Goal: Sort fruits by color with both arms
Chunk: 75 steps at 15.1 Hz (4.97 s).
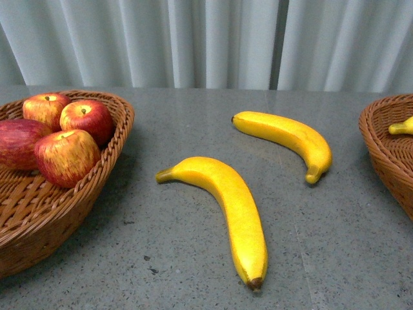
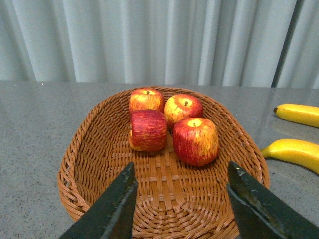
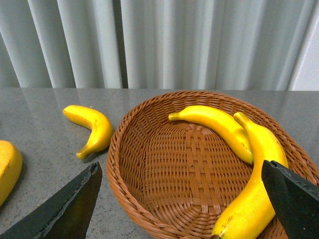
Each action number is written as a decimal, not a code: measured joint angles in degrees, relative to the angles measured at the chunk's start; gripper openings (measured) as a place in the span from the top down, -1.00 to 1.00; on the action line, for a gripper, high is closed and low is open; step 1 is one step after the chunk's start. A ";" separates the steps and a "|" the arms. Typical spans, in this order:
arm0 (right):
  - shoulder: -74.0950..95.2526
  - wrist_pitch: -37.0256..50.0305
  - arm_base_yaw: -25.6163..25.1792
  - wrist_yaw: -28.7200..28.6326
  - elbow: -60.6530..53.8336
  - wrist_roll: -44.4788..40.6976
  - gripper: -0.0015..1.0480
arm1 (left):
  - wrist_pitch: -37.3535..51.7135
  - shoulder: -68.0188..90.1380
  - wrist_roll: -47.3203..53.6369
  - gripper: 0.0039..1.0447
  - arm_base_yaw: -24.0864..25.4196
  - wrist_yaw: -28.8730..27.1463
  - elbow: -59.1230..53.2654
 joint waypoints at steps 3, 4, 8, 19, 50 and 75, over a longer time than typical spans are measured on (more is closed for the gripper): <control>0.00 0.00 0.00 0.00 0.00 0.00 -0.87 | -0.02 0.00 0.00 -0.85 0.00 0.00 0.00; 0.00 0.00 0.00 0.00 0.00 0.00 -0.87 | -0.02 0.00 0.02 -0.88 0.00 0.00 0.00; 0.00 0.00 0.00 0.00 0.00 0.00 -0.87 | -0.02 0.00 0.00 -0.88 0.00 0.00 0.00; 83.82 30.53 30.95 -6.03 45.62 4.81 -0.87 | 0.00 0.00 0.00 -0.88 0.00 0.00 0.00; 100.89 6.54 27.80 -7.10 56.06 0.33 0.37 | 0.00 0.00 0.00 -0.88 0.00 0.00 0.00; 85.81 11.30 1.38 -23.47 54.90 -11.41 -0.87 | 0.00 0.00 0.00 -0.88 0.00 0.00 0.00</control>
